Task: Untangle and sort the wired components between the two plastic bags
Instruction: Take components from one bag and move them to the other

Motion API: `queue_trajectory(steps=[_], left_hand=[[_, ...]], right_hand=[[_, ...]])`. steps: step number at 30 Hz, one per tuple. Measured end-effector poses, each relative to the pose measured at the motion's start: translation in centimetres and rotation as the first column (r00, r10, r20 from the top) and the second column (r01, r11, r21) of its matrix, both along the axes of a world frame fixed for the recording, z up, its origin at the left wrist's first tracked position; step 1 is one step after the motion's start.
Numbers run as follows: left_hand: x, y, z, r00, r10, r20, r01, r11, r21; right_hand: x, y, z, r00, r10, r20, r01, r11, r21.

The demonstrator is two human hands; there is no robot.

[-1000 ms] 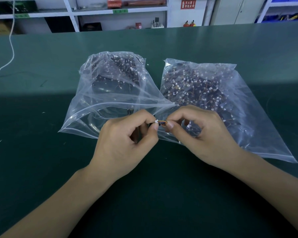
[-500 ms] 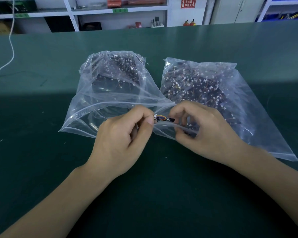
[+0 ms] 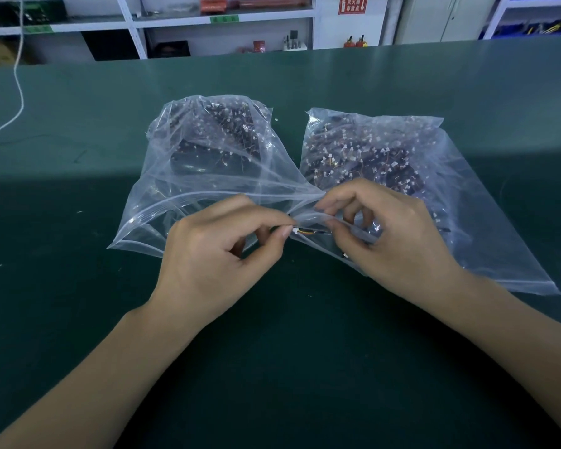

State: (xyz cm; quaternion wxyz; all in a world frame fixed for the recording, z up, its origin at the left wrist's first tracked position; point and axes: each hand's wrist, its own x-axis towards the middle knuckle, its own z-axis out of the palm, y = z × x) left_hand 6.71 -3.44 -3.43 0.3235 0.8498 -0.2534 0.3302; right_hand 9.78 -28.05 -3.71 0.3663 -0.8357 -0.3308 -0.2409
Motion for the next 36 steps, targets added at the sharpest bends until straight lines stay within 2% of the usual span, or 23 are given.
queue_trajectory(steps=[6,11,14,17,19,21,23,25,31,36], left_hand=[[-0.2,-0.7,-0.3,1.000,-0.031,-0.002,0.031,0.998,0.046],[0.2,-2.4,-0.2,0.988,0.120,0.100,-0.141,0.961,0.238],[0.1,-2.7,-0.4,0.990,0.104,0.097,-0.133,0.919,0.372],[-0.5,-2.4,-0.4,0.999,0.013,-0.051,0.002,0.956,0.293],[-0.8,-1.6,-0.2,0.990,0.009,-0.139,0.018,0.980,0.198],[-0.8,-0.5,0.1,0.982,0.115,-0.150,-0.090,0.982,0.165],[-0.2,0.5,0.4,0.949,0.289,-0.122,-0.260,0.942,0.212],[0.5,1.5,0.4,0.907,0.404,-0.120,-0.361,0.892,0.271],[1.6,3.8,-0.5,0.854,0.471,-0.219,-0.366,0.844,0.392],[1.6,3.5,-0.4,0.843,0.481,-0.242,-0.362,0.839,0.407]], right_hand=[[-0.2,0.3,-0.1,0.999,0.025,0.028,-0.025,1.000,0.007],[-0.3,0.4,-0.2,0.999,0.033,0.037,-0.034,0.999,0.024],[-0.4,0.5,-0.3,0.999,0.033,0.005,-0.033,0.999,0.013],[-0.5,0.5,-0.1,0.999,0.034,0.004,-0.034,0.999,0.003],[-0.5,0.4,0.0,1.000,0.026,0.010,-0.026,1.000,0.002],[-0.5,0.3,0.1,1.000,0.021,-0.002,-0.021,1.000,0.001],[-0.6,0.4,0.1,1.000,0.014,-0.015,-0.014,1.000,-0.003],[-0.7,0.4,0.1,1.000,0.012,-0.021,-0.012,1.000,-0.012],[-0.8,0.5,0.3,0.999,0.033,-0.009,-0.034,0.999,-0.023],[-0.9,0.5,0.5,0.999,0.033,-0.012,-0.033,0.999,-0.034]])
